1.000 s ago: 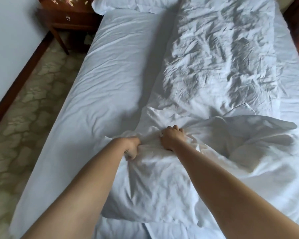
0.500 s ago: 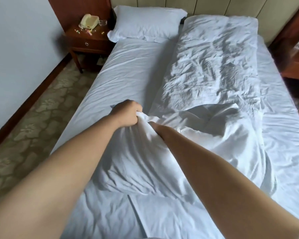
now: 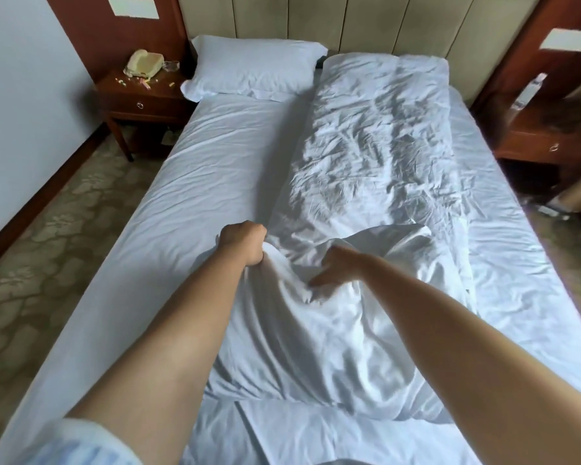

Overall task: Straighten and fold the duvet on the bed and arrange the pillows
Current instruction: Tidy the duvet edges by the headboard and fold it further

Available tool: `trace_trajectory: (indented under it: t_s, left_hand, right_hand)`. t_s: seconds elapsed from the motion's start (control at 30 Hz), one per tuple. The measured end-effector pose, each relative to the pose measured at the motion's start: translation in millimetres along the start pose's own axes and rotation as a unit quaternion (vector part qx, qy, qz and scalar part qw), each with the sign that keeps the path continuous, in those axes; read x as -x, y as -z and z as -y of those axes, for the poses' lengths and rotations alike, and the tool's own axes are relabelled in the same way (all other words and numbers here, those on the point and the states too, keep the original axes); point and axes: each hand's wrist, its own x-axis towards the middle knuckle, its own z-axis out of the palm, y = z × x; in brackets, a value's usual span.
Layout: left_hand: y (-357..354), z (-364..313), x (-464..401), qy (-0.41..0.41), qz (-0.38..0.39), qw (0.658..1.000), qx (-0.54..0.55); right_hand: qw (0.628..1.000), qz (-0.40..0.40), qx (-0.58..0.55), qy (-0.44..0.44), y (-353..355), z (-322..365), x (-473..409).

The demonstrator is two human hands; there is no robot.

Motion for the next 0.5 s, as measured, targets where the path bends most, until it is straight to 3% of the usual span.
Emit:
trace_trajectory:
  t_s: [0.07,0.1,0.17,0.3,0.4,0.5]
  left_hand:
    - [1.4,-2.3,-6.2,0.018,-0.027,0.999,-0.013]
    - [3.2,-2.5,-10.5,0.032,-0.043,0.998,-0.011]
    - [6.3,-2.8,-21.8,0.058,-0.075,0.995,0.005]
    - [-4.5,-8.2,-42.3,0.068,-0.053,0.993,0.078]
    - [-30.2,-14.7,-53.0,0.055,-0.018,0.983,0.176]
    - [-58.9,-19.0,-60.8,0.028,-0.037,0.975,0.216]
  right_hand:
    - [0.975,-0.223,-0.017,-0.001,11.3,-5.5,-2.1]
    - [0.956,-0.294,0.006,-0.003,16.9,-6.1,-3.5]
    - [0.932,-0.36,0.044,0.002,22.3,-6.4,-10.2]
    - [0.925,-0.376,0.047,0.012,20.9,-7.7,-37.5]
    - [0.938,-0.341,0.054,0.023,13.9,-8.7,-62.6]
    - [0.956,-0.291,0.043,0.023,2.2,-16.6,-91.0]
